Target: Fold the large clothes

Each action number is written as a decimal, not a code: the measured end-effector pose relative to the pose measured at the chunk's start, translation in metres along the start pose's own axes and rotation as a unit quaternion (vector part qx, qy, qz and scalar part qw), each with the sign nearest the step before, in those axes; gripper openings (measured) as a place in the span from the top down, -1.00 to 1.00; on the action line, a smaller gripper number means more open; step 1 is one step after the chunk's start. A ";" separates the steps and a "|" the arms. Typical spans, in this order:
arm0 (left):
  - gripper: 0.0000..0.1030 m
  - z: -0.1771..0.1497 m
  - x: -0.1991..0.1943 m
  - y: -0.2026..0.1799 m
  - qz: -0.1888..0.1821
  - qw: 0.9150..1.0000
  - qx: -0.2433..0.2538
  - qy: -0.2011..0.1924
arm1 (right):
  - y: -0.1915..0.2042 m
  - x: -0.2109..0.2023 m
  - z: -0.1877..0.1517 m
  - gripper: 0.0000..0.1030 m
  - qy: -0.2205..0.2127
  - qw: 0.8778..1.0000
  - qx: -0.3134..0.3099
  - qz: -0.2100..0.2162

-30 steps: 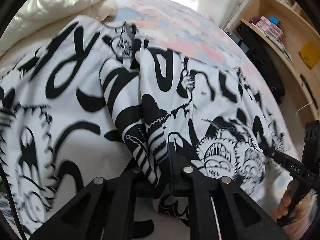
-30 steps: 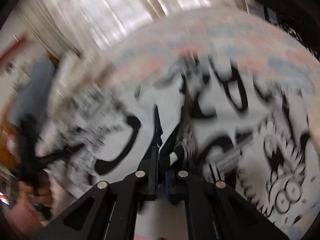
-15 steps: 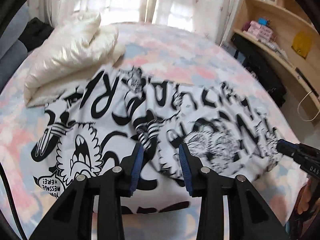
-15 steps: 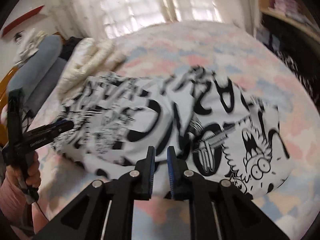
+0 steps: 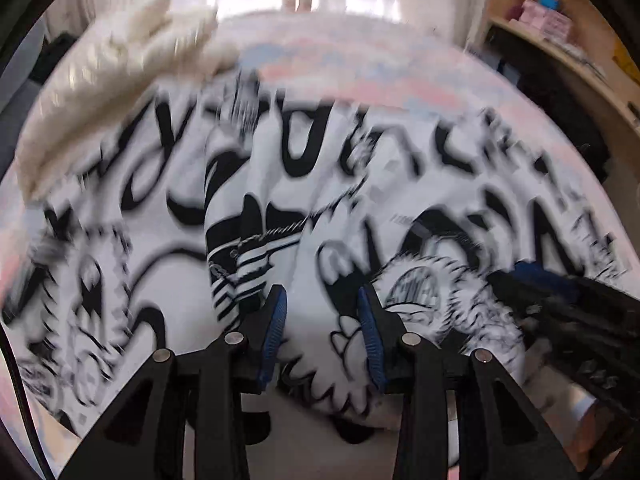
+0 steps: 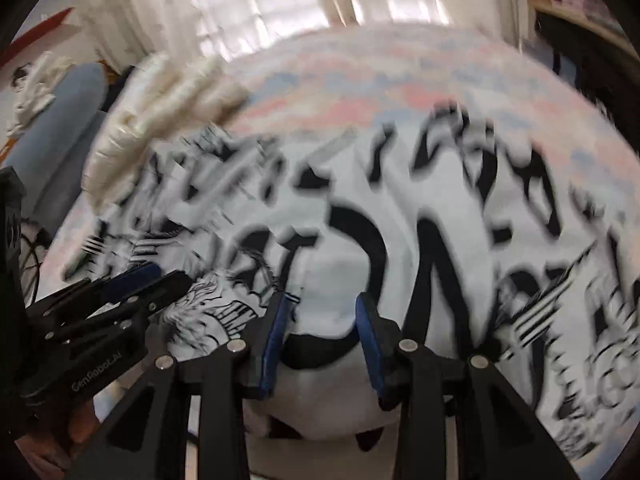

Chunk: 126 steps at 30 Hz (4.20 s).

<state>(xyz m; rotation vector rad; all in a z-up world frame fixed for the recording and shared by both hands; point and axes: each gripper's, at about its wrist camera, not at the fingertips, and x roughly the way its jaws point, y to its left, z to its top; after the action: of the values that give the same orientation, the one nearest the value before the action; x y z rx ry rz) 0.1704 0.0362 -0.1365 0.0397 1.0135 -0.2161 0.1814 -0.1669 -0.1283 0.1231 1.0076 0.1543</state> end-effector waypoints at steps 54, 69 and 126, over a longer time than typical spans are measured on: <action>-0.34 -0.095 -0.200 0.057 0.022 0.995 -0.083 -0.057 | 0.072 -0.244 -0.060 0.29 -0.115 0.984 -0.134 -0.015; -0.56 -0.097 -0.114 0.110 -0.042 0.984 -0.172 -0.021 | 0.048 -0.146 -0.036 0.27 -0.113 0.993 -0.015 0.004; 0.89 0.018 -0.051 -0.260 -0.038 0.951 0.190 -0.242 | -0.176 -0.144 -0.076 0.76 -0.159 0.955 0.243 -0.056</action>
<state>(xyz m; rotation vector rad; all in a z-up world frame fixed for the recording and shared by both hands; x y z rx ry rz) 0.1078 -0.2117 -0.0665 0.2859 0.4738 -0.4653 0.0543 -0.3644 -0.0795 0.5220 0.7109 -0.2173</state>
